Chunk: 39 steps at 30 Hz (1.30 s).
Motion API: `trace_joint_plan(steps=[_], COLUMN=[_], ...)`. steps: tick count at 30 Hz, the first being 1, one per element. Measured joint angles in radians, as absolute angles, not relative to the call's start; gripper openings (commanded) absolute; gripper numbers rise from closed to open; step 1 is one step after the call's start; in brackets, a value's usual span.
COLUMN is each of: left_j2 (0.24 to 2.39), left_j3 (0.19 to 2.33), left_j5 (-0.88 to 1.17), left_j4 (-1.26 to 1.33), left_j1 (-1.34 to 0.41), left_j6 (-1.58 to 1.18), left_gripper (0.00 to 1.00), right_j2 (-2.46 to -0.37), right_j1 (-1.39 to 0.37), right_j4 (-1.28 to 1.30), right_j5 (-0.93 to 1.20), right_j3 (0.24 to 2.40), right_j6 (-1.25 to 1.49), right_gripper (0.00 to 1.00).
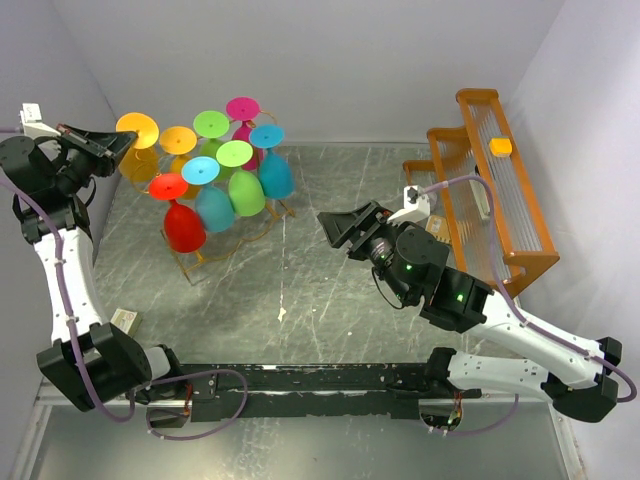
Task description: Place the wine glass upside down on the wine glass rack
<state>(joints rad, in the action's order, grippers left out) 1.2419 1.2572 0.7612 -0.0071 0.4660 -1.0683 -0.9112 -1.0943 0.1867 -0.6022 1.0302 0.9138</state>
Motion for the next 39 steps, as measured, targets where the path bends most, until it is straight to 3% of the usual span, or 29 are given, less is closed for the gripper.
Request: trace_joint_plan(steps=[21, 39], left_j2=[1.203, 1.196], left_j3=[1.177, 1.261], left_j5=[0.794, 0.665], left_j4=[-0.044, -0.347], left_j1=[0.484, 0.494], left_j6=[-1.036, -0.822], left_gripper=[0.07, 0.5], right_j2=[-0.889, -0.883], right_j1=[-1.094, -1.094], right_j4=[0.185, 0.185], right_j5=[-0.622, -0.621], right_j3=[1.02, 1.019], right_j6=[0.916, 0.916], right_gripper=[0.63, 0.63])
